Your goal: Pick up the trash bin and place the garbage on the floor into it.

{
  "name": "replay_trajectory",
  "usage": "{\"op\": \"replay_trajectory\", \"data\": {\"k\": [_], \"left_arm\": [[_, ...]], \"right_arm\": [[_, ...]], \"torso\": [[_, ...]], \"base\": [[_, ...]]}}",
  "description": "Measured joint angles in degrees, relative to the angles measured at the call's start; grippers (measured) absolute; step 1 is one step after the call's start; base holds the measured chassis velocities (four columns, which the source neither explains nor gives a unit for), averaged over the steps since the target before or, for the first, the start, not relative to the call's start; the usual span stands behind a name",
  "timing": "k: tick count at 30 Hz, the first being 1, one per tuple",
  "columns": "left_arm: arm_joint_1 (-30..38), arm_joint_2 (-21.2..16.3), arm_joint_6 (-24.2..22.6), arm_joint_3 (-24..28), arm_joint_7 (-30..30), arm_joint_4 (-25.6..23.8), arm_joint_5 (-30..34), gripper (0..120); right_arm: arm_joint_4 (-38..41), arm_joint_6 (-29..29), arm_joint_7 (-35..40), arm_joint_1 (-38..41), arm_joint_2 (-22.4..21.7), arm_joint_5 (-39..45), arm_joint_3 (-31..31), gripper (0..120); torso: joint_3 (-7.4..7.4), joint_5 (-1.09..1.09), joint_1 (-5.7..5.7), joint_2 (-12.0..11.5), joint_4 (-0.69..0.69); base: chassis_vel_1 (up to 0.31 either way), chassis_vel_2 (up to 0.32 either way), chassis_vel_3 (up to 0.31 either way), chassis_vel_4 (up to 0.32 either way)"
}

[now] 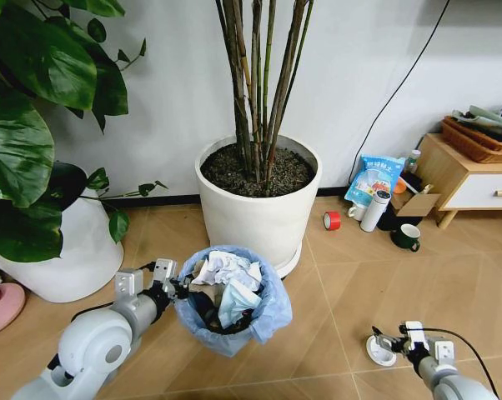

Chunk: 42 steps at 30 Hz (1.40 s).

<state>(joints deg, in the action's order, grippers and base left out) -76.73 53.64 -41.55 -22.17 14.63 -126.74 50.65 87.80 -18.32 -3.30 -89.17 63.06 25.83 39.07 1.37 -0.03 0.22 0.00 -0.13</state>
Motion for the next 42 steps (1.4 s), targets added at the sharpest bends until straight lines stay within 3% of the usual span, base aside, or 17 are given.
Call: {"op": "replay_trajectory", "data": {"k": [14, 29, 42], "left_arm": [[0.0, -0.3, 0.1, 0.5, 0.2, -0.3, -0.1, 0], [0.5, -0.3, 0.5, 1.2, 0.2, 0.7, -0.1, 0], [0.9, -0.7, 0.5, 1.4, 0.1, 1.0, 0.0, 0]], "right_arm": [[-7.7, -1.2, 0.7, 4.9, 2.0, 0.6, -1.5, 100], [-16.5, 1.6, -0.9, 9.2, 2.3, -1.7, -3.0, 99], [-17.7, 2.7, -2.3, 9.9, 2.7, -0.7, -3.6, 67]], "torso": [[0.0, -0.01, 0.0, 0.0, 0.01], [0.0, -0.04, 0.0, 0.0, 0.0], [-0.01, -0.04, 0.0, 0.0, 0.0]], "base": [[0.0, 0.0, 0.0, 0.0], [0.0, 0.0, 0.0, 0.0], [0.0, 0.0, 0.0, 0.0]]}}
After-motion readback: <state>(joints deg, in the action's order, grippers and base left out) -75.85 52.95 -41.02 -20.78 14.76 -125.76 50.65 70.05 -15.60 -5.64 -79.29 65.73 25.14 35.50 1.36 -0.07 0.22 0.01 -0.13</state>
